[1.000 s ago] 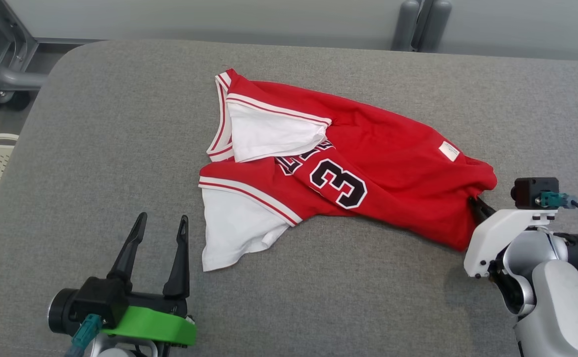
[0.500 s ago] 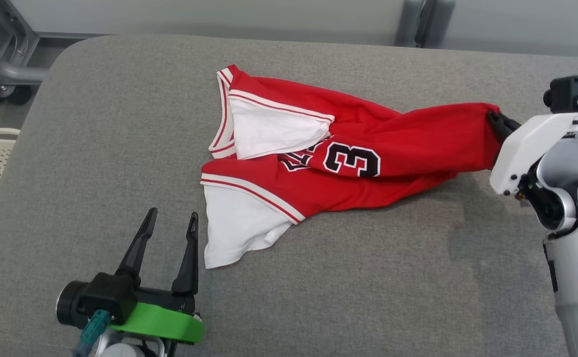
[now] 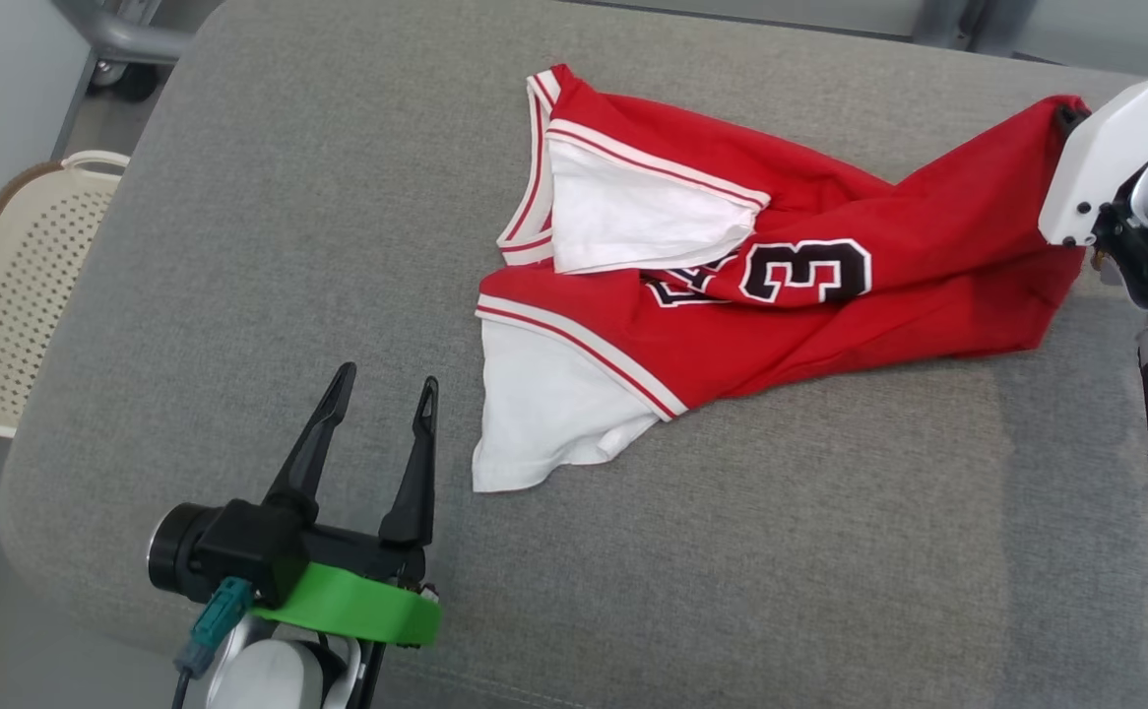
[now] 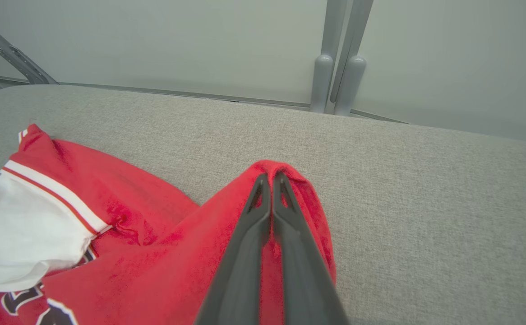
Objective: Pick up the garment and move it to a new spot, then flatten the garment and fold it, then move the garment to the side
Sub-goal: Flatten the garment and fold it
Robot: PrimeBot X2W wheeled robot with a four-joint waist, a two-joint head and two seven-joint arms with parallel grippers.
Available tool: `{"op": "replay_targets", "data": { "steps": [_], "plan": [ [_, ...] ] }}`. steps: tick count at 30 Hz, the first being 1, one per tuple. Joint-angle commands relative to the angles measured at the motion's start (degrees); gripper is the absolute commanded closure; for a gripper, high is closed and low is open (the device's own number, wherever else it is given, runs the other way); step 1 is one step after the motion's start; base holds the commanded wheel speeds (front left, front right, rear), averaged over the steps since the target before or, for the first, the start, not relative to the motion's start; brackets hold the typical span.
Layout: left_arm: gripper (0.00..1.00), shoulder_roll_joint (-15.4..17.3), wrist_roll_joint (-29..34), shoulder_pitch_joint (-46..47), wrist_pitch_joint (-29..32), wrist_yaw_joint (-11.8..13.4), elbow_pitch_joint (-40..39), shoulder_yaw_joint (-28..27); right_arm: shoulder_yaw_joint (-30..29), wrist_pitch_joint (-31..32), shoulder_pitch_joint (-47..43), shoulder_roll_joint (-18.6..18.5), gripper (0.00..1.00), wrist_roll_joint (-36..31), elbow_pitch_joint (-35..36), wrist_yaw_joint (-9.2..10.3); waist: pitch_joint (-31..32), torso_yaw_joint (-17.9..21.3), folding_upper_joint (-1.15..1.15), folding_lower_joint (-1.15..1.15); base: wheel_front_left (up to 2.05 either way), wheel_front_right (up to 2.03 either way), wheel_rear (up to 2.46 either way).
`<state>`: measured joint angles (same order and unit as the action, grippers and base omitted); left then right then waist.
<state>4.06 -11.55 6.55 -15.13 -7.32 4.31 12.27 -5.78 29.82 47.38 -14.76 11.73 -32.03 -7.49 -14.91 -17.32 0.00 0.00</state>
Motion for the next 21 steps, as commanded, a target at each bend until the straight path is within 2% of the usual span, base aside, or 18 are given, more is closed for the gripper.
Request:
{"op": "replay_targets", "data": {
  "steps": [1, 11, 12, 13, 17, 21],
  "plan": [
    [0.0, -0.41, -0.52, 1.3, -0.01, -0.2, -0.07, 0.49, -0.59, -1.28, 2.45, -0.25, 1.0, -1.62, -2.47, 0.0, -3.27, -3.63, 0.0, 0.0, 0.0, 0.0, 0.0],
    [0.0, -0.77, -1.34, 3.03, 0.0, -0.18, -0.17, 4.29, -6.74, -8.4, 9.68, -0.86, 1.0, -8.81, -13.4, 0.0, -5.8, -8.5, 0.0, 0.0, 0.0, 0.0, 0.0],
    [0.0, -0.79, -1.38, 3.1, 0.0, -0.18, -0.18, 4.53, -7.57, -9.5, 10.25, -0.71, 0.76, -9.66, -14.27, 0.0, -5.95, -8.8, 0.0, 0.0, 0.0, 0.0, 0.0],
    [0.0, -0.81, -1.39, 3.26, 0.0, -0.18, -0.18, 4.69, -8.13, -10.41, 10.8, -0.62, 0.0, -10.57, -15.24, 0.0, -6.1, -8.99, 0.0, 0.0, 0.0, 0.0, 0.0],
    [0.0, -0.95, -0.5, 3.69, -0.01, -0.19, -0.49, 4.56, -8.12, -12.44, 12.33, -0.06, 0.0, -12.8, -18.65, 0.0, -6.27, -9.07, 0.0, 0.0, 0.0, 0.0, 0.0],
    [0.0, -0.92, 0.16, 2.96, 0.0, -0.18, -0.28, 3.11, -5.21, -13.85, 11.88, -0.14, 0.0, -11.1, -20.56, 0.0, -4.95, -7.08, 0.0, 0.0, 0.0, 0.0, 0.0]
  ]
}}
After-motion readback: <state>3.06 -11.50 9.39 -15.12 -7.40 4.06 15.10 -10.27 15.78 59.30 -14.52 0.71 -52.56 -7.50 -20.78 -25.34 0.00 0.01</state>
